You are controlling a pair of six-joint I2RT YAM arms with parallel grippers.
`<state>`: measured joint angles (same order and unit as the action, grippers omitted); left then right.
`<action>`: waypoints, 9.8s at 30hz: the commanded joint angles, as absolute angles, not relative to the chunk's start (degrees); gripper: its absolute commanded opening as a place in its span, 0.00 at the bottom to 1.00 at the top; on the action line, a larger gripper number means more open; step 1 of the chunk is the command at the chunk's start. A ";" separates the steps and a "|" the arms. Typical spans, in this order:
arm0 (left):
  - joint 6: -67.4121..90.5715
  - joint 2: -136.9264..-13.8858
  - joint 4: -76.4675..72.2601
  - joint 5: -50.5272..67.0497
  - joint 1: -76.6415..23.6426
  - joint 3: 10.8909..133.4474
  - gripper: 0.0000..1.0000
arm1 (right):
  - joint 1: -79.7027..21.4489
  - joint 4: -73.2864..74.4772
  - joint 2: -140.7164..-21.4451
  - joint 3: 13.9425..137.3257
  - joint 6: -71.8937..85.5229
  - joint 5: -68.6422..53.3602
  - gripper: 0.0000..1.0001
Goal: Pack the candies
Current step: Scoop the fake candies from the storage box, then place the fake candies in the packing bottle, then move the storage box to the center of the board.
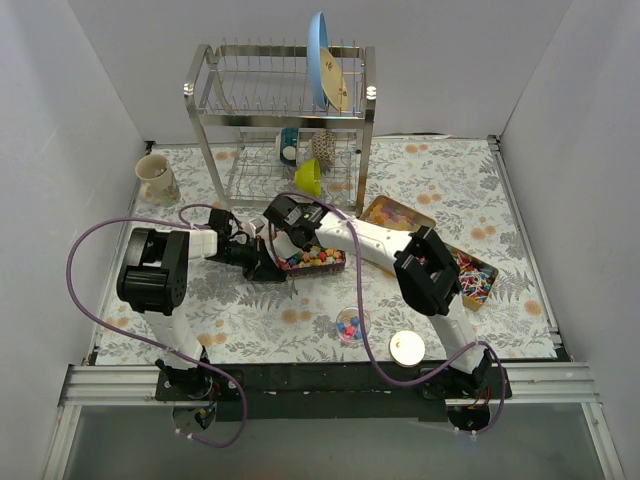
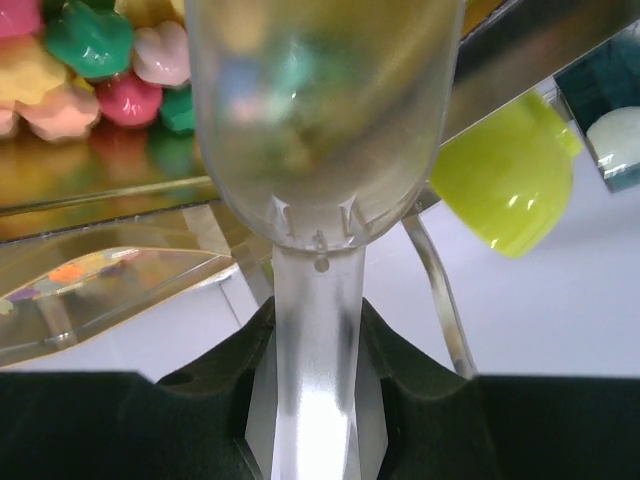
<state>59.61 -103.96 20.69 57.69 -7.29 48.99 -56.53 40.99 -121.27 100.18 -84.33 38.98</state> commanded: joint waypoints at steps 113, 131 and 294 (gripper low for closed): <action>38.76 -86.66 41.41 58.36 3.96 57.40 0.18 | -38.58 38.04 -80.61 70.85 -41.03 -14.33 0.01; 44.03 -84.90 32.35 58.36 3.87 50.01 0.24 | -39.11 63.19 -61.00 61.79 -72.15 -0.27 0.01; 10.55 -102.94 22.85 22.12 -47.46 73.39 0.30 | -2.55 63.97 -62.67 68.89 -46.83 5.10 0.01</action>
<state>14.13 -106.63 23.62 20.62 -47.55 71.37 -2.31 60.71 -62.78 64.47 -44.42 7.92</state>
